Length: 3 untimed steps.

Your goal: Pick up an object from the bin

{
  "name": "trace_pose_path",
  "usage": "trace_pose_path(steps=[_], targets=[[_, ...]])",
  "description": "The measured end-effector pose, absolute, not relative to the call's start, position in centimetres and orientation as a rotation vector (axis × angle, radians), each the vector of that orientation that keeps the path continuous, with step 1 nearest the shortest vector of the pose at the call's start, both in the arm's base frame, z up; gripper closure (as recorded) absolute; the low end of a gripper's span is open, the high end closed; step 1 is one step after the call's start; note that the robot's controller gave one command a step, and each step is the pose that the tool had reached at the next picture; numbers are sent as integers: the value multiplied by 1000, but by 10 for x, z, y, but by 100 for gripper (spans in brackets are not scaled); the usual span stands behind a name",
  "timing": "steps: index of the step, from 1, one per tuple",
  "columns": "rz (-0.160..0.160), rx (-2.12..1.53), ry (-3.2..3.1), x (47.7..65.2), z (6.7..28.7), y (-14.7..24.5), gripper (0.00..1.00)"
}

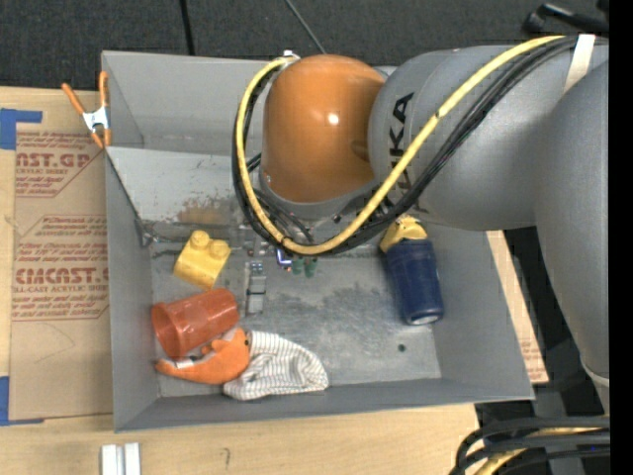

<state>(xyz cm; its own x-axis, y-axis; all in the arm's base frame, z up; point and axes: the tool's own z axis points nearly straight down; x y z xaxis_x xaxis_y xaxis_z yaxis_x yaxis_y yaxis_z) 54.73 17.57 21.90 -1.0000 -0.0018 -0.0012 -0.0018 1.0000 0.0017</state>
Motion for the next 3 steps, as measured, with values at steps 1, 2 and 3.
trace_pose_path(steps=[1,2,3], targets=[[5,48,3132,533,181,183,0],[-1,-58,3145,514,147,180,0],[2,-121,3138,510,130,173,0]])
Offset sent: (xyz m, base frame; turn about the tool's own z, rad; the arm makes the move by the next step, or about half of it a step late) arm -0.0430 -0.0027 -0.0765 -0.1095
